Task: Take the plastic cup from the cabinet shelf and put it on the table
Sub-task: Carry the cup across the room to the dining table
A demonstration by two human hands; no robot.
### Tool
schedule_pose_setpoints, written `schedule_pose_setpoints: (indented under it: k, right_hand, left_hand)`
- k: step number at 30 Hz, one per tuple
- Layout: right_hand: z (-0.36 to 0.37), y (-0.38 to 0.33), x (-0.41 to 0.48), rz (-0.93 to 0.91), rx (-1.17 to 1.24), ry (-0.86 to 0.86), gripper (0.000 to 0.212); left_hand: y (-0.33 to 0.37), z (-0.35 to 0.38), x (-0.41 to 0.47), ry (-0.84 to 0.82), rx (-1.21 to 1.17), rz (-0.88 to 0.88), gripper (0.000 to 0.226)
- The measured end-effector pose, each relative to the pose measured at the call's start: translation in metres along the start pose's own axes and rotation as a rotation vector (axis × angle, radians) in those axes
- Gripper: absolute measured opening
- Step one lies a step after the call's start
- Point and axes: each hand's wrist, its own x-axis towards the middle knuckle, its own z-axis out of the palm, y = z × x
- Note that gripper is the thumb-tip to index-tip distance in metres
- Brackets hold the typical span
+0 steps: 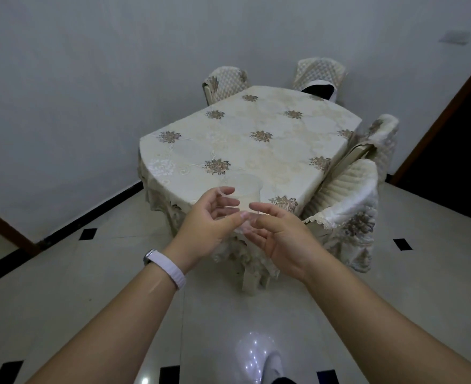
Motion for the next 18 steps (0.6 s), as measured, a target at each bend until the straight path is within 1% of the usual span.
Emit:
schedule_pose_setpoints:
  k: [4,9,15,18]
  right_hand:
    - [-0.014,-0.011,0.035,0.013,0.012,0.025,0.034]
    - [-0.04,-0.031,0.096,0.031,0.032,0.011,0.034]
    - [-0.073,-0.066,0.182,0.057,0.034,-0.021,0.042]
    - [-0.092,-0.084,0.217,0.063,0.042,-0.046,0.036]
  left_hand:
    - [-0.013,0.003,0.038,-0.011,0.024,-0.015,0.05]
    - [-0.028,0.012,0.1,0.004,0.067,-0.027,0.055]
    - [-0.038,0.029,0.186,0.035,0.179,-0.046,0.052]
    - [-0.041,0.039,0.227,0.043,0.213,-0.062,0.052]
